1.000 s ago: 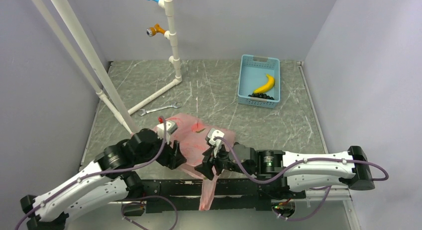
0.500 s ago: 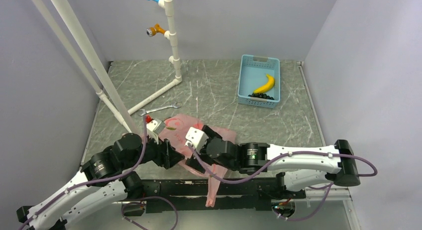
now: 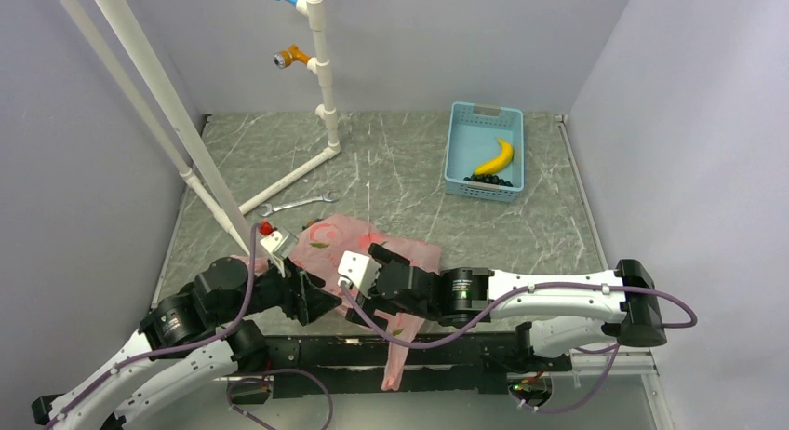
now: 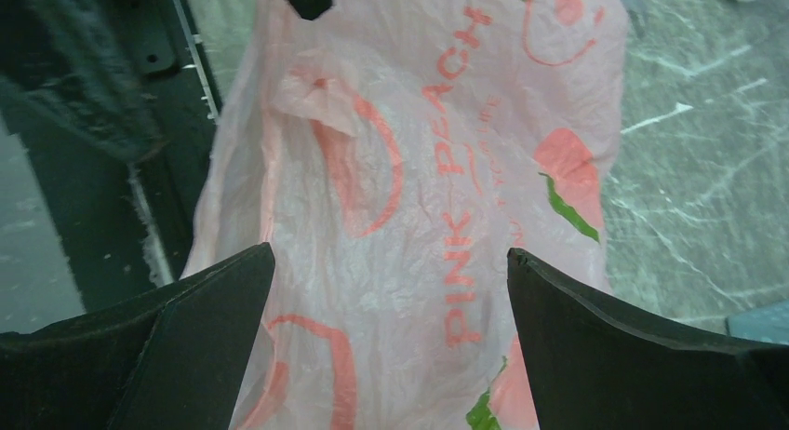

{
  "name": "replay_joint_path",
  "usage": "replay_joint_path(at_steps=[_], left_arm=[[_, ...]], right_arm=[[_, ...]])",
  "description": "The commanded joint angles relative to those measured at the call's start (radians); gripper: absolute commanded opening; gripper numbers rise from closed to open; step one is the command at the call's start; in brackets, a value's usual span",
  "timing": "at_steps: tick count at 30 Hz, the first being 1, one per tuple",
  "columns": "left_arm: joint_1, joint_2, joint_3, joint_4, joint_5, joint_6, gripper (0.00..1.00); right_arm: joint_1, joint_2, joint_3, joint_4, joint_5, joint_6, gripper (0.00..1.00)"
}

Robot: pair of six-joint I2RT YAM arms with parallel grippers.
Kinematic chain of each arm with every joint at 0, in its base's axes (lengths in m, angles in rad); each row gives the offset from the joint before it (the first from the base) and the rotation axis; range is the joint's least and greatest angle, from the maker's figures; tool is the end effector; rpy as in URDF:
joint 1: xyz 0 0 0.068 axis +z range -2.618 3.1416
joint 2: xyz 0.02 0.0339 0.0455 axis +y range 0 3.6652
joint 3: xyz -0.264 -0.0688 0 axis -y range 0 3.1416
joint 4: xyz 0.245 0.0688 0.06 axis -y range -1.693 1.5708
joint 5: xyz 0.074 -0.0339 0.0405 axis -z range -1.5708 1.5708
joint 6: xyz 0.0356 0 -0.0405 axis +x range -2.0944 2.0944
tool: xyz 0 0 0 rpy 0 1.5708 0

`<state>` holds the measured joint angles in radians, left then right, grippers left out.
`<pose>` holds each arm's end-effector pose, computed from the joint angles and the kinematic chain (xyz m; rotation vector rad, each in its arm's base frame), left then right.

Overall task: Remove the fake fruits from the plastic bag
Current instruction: Adjust the plastic bag at the center of the board.

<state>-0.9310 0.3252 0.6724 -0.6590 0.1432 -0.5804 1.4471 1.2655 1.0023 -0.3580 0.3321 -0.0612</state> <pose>0.0459 -0.0702 0.3041 0.4633 2.0012 -1.1317 0.0461 0.2768 0.2968 -1.3544 1.7158 0.4343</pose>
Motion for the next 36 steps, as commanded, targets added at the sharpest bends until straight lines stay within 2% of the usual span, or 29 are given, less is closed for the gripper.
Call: replay_joint_path(at_steps=[1, 6, 10, 19, 23, 25, 26, 29, 30, 34, 36], left_arm=[[0.000, 0.000, 0.035, 0.002, 0.028, 0.044, 0.78], [0.000, 0.000, 0.064, -0.024, 0.019, 0.054, 0.79], [0.000, 0.006, 0.053, -0.016, 0.034, 0.043, 0.79], [0.000, 0.012, 0.045, -0.001, 0.048, 0.041, 0.75], [-0.001, 0.022, 0.044, 0.001, 0.052, 0.042, 0.74], [0.000, 0.028, 0.041, 0.002, 0.051, 0.042, 0.74], [-0.001, 0.030, 0.041, 0.002, 0.052, 0.040, 0.73], [0.000, 0.027, 0.038, 0.005, 0.048, 0.032, 0.69], [-0.001, 0.025, 0.039, 0.004, 0.044, 0.029, 0.69], [-0.001, 0.015, 0.041, 0.010, 0.027, 0.016, 0.67], [-0.001, 0.025, 0.038, 0.034, 0.028, 0.013, 0.68]], right_arm=[[0.000, -0.031, 0.016, 0.022, -0.096, -0.023, 0.99], [0.001, -0.009, 0.026, 0.007, -0.110, -0.032, 0.99], [0.000, 0.009, 0.004, 0.034, 0.028, -0.027, 0.99], [0.008, 0.040, -0.006, 0.020, -0.001, -0.069, 0.99], [0.009, 0.078, -0.017, 0.079, 0.157, -0.059, 0.99], [0.008, 0.096, -0.031, 0.134, 0.273, -0.053, 0.90], [0.007, 0.099, -0.038, 0.167, 0.316, -0.047, 0.80], [-0.010, 0.067, -0.064, 0.246, 0.331, -0.031, 0.35], [-0.017, 0.043, -0.071, 0.264, 0.320, -0.028, 0.27], [-0.029, -0.031, -0.091, 0.291, 0.205, -0.005, 0.06], [-0.037, -0.067, -0.102, 0.296, 0.162, 0.015, 0.00]])
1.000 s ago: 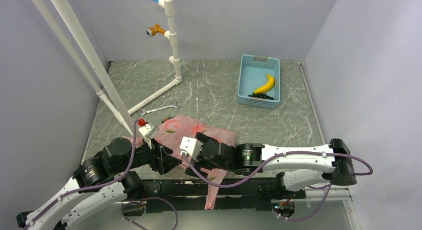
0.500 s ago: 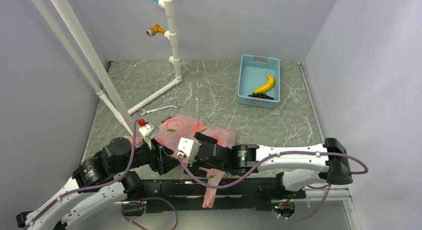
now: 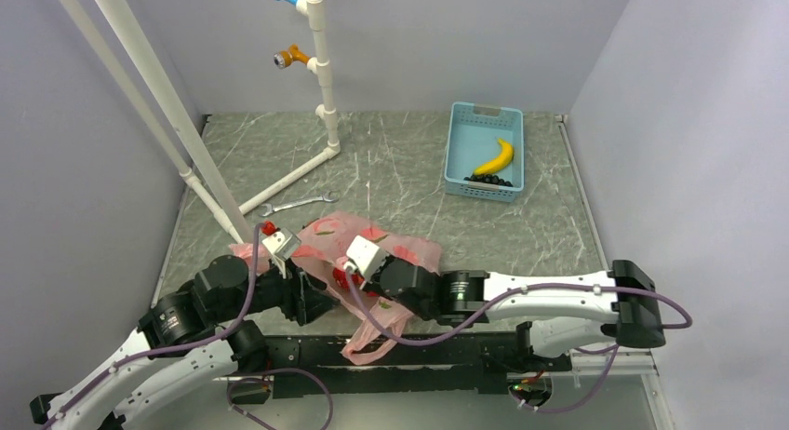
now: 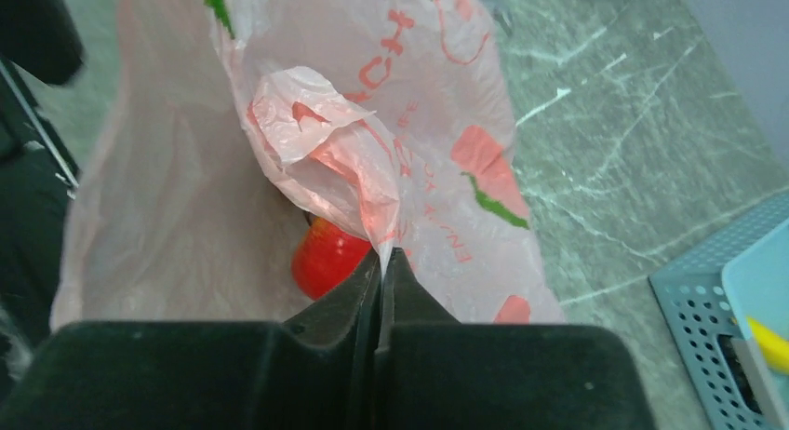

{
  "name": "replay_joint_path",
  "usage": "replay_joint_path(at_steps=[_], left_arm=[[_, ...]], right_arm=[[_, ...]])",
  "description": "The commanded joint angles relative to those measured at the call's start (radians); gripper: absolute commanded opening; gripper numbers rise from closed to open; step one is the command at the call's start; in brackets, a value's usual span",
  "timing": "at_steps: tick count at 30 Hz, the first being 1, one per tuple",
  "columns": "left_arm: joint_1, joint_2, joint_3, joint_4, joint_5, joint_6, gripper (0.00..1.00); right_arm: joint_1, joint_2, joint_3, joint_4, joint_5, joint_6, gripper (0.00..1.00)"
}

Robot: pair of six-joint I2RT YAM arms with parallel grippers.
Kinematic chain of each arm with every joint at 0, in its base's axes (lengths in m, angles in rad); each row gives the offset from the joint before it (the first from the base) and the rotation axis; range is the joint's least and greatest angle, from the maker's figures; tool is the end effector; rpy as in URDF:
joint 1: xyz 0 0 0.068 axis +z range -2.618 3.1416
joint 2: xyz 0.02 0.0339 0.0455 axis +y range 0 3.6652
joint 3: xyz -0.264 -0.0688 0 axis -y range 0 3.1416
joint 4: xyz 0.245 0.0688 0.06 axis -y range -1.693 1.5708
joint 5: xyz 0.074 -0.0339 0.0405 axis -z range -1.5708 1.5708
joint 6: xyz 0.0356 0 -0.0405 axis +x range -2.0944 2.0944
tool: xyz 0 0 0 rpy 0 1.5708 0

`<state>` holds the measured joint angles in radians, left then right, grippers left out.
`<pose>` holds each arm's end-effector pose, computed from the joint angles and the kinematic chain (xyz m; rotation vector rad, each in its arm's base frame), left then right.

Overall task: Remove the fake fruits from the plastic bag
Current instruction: Adjust the plastic bag at the center of the board.

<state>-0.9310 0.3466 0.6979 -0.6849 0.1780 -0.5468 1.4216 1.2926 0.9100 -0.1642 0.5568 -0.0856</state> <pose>0.0452 -0.0712 0.3081 0.5253 2.0106 -1.1310 0.0611 0.2802 0.2774 -1.1406 1.6877 0.2488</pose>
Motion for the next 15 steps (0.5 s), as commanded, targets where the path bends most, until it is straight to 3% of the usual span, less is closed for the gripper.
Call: replay_joint_path(at_steps=[1, 8, 11, 15], left_arm=[[-0.001, 0.014, 0.011, 0.076, -0.005, -0.021, 0.68], [0.000, 0.170, 0.024, 0.121, -0.071, -0.011, 0.62], [-0.001, 0.235, 0.002, 0.113, -0.128, -0.009, 0.54], [0.000, 0.249, -0.144, 0.156, -0.116, -0.070, 0.46]], right_arm=[[-0.017, -0.111, -0.016, 0.106, -0.084, 0.049, 0.00], [-0.116, -0.215, -0.061, 0.133, -0.277, 0.084, 0.00], [-0.164, -0.225, -0.054, 0.125, -0.313, 0.103, 0.00], [-0.254, -0.233, -0.038, 0.131, -0.372, 0.100, 0.00]])
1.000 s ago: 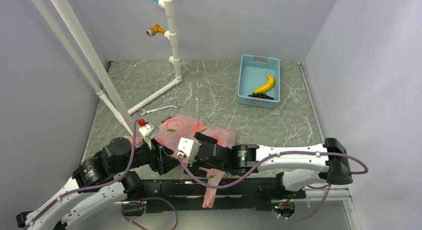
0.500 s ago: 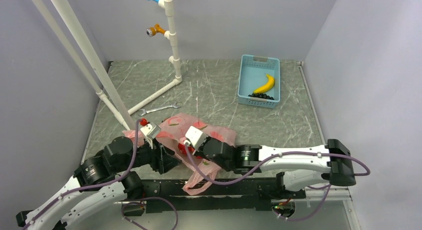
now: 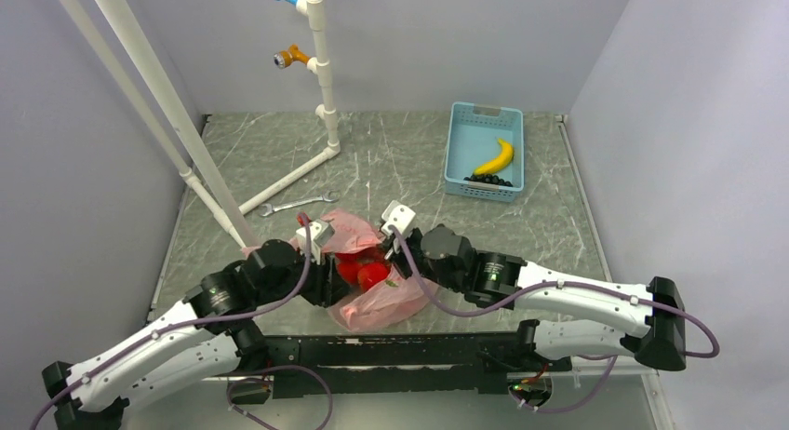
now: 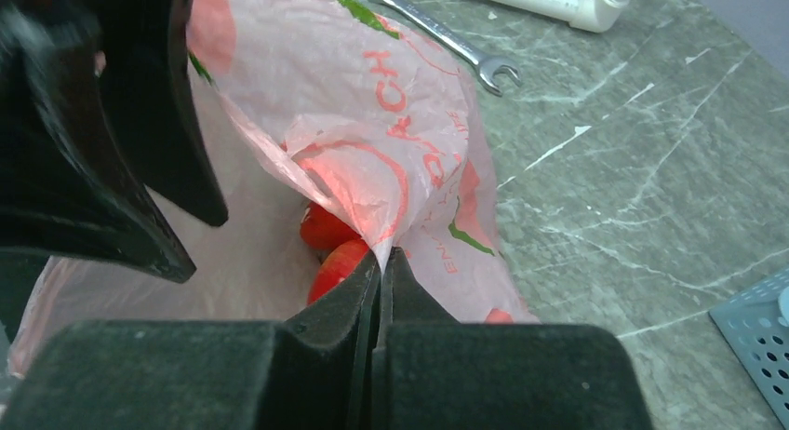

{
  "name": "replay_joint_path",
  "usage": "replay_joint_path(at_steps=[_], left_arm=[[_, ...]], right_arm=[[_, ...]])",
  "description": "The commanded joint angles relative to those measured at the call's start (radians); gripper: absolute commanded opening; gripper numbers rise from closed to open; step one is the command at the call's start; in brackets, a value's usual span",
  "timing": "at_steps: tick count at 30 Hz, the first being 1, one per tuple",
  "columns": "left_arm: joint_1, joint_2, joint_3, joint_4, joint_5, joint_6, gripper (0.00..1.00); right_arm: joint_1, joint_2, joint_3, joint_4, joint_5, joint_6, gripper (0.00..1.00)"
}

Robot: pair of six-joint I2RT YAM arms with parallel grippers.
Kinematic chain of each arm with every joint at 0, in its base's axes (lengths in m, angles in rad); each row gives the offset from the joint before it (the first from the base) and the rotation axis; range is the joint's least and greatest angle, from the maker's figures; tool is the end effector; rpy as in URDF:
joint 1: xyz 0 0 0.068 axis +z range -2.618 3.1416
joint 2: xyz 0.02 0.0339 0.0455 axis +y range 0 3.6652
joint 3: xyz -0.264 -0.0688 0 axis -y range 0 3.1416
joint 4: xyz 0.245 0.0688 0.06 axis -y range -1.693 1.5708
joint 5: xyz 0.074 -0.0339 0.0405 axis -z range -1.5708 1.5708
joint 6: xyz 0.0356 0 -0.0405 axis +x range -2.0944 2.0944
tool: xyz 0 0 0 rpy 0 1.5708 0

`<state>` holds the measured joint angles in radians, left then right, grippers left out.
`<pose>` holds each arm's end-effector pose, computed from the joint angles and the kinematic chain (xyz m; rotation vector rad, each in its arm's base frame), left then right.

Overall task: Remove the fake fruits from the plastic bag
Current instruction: Adjust the plastic bag at the center of the board.

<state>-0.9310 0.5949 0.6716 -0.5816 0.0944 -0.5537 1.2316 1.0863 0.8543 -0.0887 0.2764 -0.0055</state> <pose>0.0790 -0.1118 0.2871 0.4797 2.1811 -0.9679 0.0930 0.2344 0.3151 -0.9517 1.6679 0.5759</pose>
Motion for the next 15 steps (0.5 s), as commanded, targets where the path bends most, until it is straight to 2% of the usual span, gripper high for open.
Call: replay_joint_path(at_steps=[1, 5, 8, 10, 13, 14, 15], left_arm=[[0.000, -0.019, -0.151, 0.061, -0.038, -0.091, 0.44], [0.000, -0.149, -0.366, 0.114, -0.036, -0.237, 0.40], [0.000, -0.220, -0.462, 0.199, -0.025, -0.301, 0.38], [-0.001, -0.230, -0.475, 0.220, -0.043, -0.319, 0.38], [-0.001, -0.189, -0.427, 0.217, -0.074, -0.308, 0.39], [-0.002, -0.165, -0.404, 0.223, -0.078, -0.299, 0.40], [-0.001, -0.135, -0.383, 0.231, -0.074, -0.287, 0.41]], right_arm=[[-0.087, -0.024, 0.028, 0.058, -0.107, 0.016, 0.00], [-0.207, 0.030, 0.103, 0.073, -0.189, 0.015, 0.00], [-0.265, 0.103, 0.174, 0.084, -0.226, -0.027, 0.00], [-0.298, 0.174, 0.240, 0.110, -0.258, -0.031, 0.00], [-0.316, 0.264, 0.369, 0.047, -0.272, -0.039, 0.00], [-0.316, 0.286, 0.425, -0.008, -0.284, -0.035, 0.05], [-0.315, 0.300, 0.457, -0.052, -0.290, -0.027, 0.14]])
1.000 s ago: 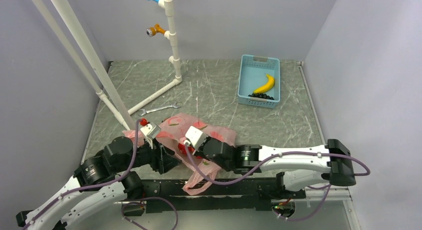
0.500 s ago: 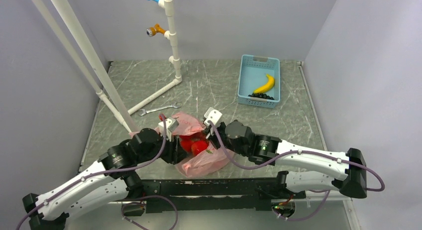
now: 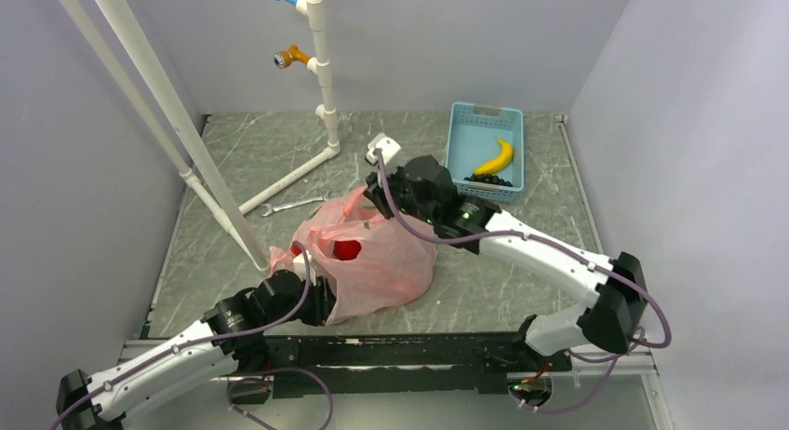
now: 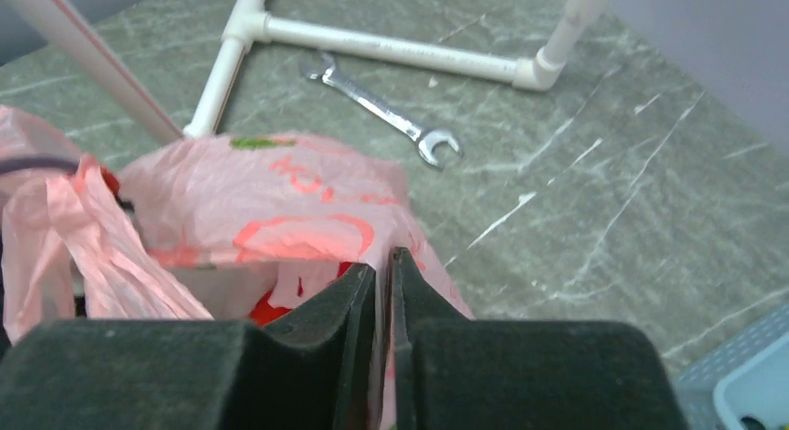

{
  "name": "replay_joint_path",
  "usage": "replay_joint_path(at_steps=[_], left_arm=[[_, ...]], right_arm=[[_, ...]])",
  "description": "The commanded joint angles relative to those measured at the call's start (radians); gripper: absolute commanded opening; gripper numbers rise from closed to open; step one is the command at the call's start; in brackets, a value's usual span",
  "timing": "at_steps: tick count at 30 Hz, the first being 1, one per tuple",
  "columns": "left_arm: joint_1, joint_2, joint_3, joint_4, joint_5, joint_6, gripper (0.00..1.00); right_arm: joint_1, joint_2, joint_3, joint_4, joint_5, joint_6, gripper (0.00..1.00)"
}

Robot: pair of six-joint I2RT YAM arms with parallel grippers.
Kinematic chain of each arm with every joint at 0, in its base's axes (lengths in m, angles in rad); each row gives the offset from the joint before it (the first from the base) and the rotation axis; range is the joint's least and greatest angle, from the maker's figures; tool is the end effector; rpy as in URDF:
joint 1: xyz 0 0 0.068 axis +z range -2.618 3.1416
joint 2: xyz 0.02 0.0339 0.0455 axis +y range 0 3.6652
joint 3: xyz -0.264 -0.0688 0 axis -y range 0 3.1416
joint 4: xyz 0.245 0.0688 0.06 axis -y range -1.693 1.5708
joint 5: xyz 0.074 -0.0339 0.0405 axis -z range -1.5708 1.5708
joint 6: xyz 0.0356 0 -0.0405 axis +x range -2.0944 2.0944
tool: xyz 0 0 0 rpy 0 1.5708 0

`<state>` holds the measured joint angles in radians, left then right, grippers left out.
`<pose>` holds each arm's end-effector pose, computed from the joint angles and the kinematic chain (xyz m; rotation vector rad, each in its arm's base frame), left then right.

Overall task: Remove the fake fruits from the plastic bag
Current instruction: Adjust the plastic bag at the center of the board.

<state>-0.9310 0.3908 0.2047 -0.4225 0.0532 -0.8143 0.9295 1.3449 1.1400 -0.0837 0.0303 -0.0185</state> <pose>0.0687 -0.0955 0.1651 0.1716 2.3709 -0.9911 0.1911 0.2542 0.3485 -0.8495 1.7030 0.5988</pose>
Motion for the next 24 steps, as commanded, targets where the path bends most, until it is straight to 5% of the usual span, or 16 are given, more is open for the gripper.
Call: replay_joint_path(at_steps=[1, 5, 7, 10, 12, 15, 21, 24], left_arm=[[-0.001, 0.100, 0.111, 0.078, -0.031, -0.014, 0.42], [-0.002, 0.197, 0.209, 0.069, -0.035, 0.046, 0.49], [0.000, 0.219, 0.238, 0.072, -0.037, 0.066, 0.51], [-0.002, 0.233, 0.260, 0.071, -0.042, 0.083, 0.56], [-0.001, 0.230, 0.265, 0.065, -0.047, 0.085, 0.58], [-0.001, 0.216, 0.263, 0.069, -0.050, 0.084, 0.64], [-0.001, 0.243, 0.287, 0.037, -0.051, 0.100, 0.67], [-0.001, 0.232, 0.286, 0.024, -0.050, 0.100, 0.69]], right_arm=[[-0.012, 0.050, 0.196, -0.105, -0.035, -0.002, 0.23], [0.008, 0.010, 0.207, -0.286, 0.043, 0.093, 0.80], [0.043, -0.019, 0.208, -0.393, 0.117, 0.171, 0.98], [0.159, -0.044, 0.232, -0.510, 0.331, 0.314, 0.99], [0.215, -0.030, 0.270, -0.645, 0.526, 0.554, 0.99], [0.229, -0.017, 0.258, -0.774, 0.586, 0.838, 0.99], [0.290, -0.033, 0.119, -0.862, 0.712, 1.011, 1.00], [0.296, -0.097, -0.005, -0.827, 0.674, 0.970, 0.99]])
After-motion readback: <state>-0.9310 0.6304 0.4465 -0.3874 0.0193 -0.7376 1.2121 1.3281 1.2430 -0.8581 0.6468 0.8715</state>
